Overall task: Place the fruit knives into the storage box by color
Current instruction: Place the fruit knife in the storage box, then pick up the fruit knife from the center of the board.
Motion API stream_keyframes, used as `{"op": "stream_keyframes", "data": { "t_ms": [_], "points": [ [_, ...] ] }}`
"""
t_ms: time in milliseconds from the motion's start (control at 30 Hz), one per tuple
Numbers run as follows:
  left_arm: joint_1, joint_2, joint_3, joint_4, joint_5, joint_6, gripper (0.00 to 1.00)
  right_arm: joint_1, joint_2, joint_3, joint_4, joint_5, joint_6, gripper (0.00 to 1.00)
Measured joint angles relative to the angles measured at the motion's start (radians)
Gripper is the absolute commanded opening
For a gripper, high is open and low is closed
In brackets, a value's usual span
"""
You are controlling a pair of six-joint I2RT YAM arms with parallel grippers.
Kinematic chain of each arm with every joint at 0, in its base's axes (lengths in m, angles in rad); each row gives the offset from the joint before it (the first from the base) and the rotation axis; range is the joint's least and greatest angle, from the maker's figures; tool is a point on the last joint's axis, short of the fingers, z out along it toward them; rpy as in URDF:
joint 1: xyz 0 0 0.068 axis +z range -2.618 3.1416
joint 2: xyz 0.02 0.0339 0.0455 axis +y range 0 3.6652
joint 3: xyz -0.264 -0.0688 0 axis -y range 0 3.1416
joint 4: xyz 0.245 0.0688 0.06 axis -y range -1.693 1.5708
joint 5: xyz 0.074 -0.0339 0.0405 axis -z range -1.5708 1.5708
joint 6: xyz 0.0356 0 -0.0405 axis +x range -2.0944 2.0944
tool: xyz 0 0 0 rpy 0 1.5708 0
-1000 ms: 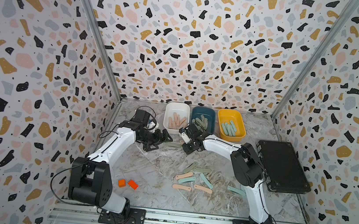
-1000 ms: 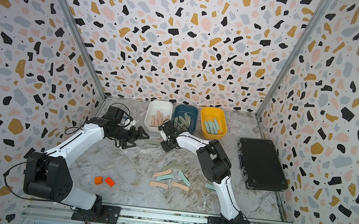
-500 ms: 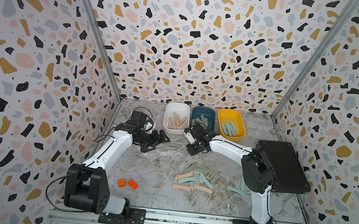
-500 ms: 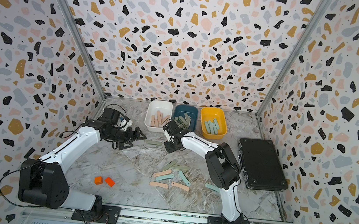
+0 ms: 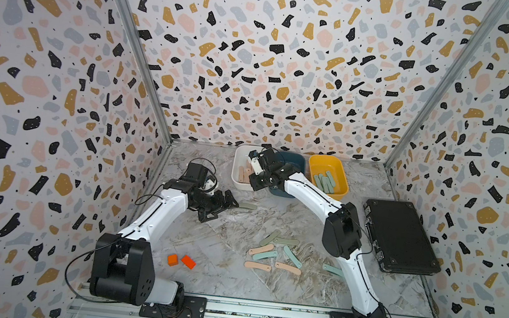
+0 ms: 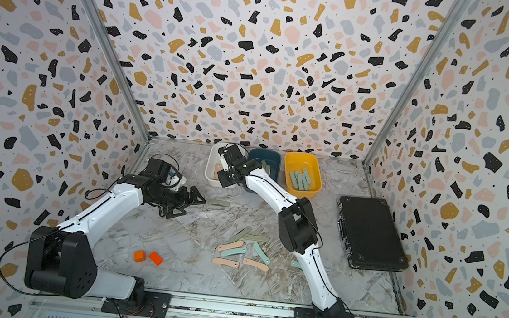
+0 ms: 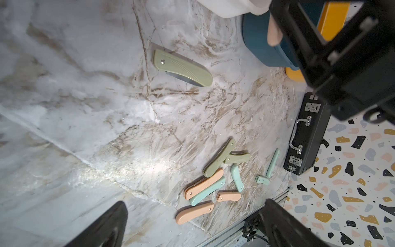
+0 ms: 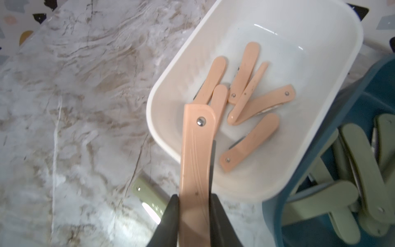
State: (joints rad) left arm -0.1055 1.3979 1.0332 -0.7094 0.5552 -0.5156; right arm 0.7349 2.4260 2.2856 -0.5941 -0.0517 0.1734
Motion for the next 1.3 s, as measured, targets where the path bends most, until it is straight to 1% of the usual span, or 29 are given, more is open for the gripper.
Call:
{"op": "stream_keyframes", "data": {
  "t_ms": [133,200,300,467,600,667,733,900,1033,1100,1200,1300],
  "points": [
    [0.000,0.003,0.000,-0.004,-0.005,0.003,0.99,-0.037,0.148,0.191,-0.047,0.007,0.011,0.24],
    [0.000,0.005,0.000,-0.004,-0.008,0.004,0.99,-0.057,0.204,0.247,-0.053,0.008,0.021,0.28],
    [0.000,0.007,-0.004,-0.003,-0.012,0.004,0.99,-0.078,0.237,0.263,-0.049,0.007,0.033,0.35],
    [0.000,0.024,-0.010,-0.001,-0.015,0.003,0.99,-0.092,0.236,0.273,-0.051,-0.008,0.042,0.46],
    [0.000,0.037,-0.018,0.002,-0.014,0.003,0.99,-0.089,0.209,0.247,-0.069,-0.046,0.037,0.49],
    [0.000,0.042,-0.024,0.009,-0.014,0.000,0.99,-0.087,0.138,0.151,-0.063,-0.072,0.033,0.49],
    [0.000,0.047,-0.030,0.015,-0.011,-0.003,0.99,-0.085,0.023,0.000,-0.048,-0.095,0.029,0.48],
    [-0.001,0.053,-0.043,0.034,-0.002,-0.013,0.99,-0.074,-0.343,-0.432,0.052,-0.132,0.024,0.48],
    [-0.021,0.053,-0.077,0.055,0.006,-0.024,0.99,-0.058,-0.549,-0.697,0.114,-0.142,0.026,0.48],
    [-0.061,0.053,-0.101,0.058,0.005,-0.024,0.99,-0.050,-0.622,-0.840,0.136,-0.140,0.029,0.48],
    [-0.144,0.053,-0.132,0.057,0.003,-0.023,0.99,-0.040,-0.692,-1.034,0.133,-0.135,0.041,0.48],
    [-0.215,0.054,-0.150,0.058,-0.001,-0.023,0.99,-0.039,-0.732,-1.168,0.108,-0.121,0.054,0.51]
  ]
}}
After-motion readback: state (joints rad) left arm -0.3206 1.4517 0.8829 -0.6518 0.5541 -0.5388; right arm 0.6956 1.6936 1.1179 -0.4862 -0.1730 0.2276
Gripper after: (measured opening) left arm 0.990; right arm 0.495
